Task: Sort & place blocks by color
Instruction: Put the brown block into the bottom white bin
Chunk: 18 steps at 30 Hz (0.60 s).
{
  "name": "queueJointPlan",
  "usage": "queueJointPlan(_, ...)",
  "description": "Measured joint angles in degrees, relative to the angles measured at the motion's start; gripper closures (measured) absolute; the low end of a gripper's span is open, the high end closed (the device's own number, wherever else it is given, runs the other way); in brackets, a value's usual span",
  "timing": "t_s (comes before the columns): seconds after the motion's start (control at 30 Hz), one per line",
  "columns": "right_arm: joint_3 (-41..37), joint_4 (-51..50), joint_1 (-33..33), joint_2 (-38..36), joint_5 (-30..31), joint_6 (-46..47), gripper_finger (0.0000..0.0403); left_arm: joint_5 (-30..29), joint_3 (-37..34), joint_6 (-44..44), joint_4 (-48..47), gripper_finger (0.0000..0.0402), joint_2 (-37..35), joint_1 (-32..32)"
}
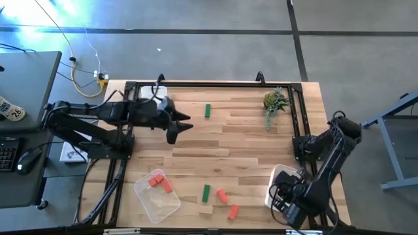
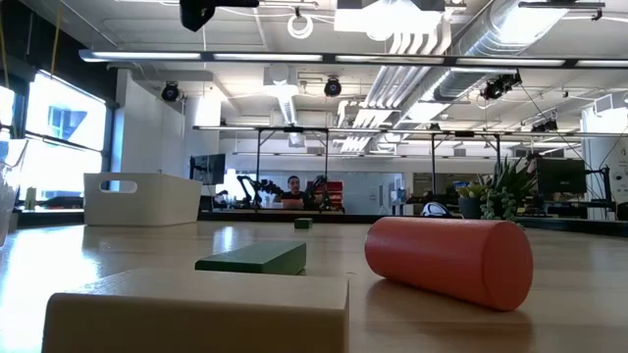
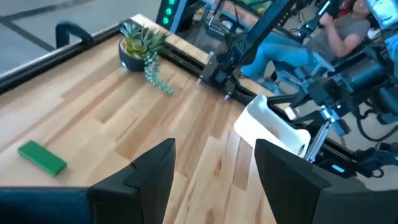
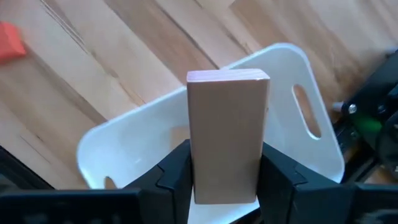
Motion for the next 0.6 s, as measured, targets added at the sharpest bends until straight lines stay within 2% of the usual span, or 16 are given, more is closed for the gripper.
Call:
queueJointPlan(0.3, -7.58, 11.00, 3.26, 0.02, -1.36, 1.63, 0.0287, -4.17, 0.00, -2.68, 0.46, 0.0195, 8.30, -6.62)
queueJointPlan(0.47, -11.19, 15.23, 3.14, 0.02, -5.70, 1.58, 0.0272, -5.63, -0.02, -4.94, 2.83, 0.0195, 13.31, -9.67)
queueJointPlan(0.6, -12.31, 16.90, 3.08, 0.03, -6.44, 1.50, 0.0262, -6.10, -0.02, -7.20, 3.59, 0.0195, 17.18, -11.81)
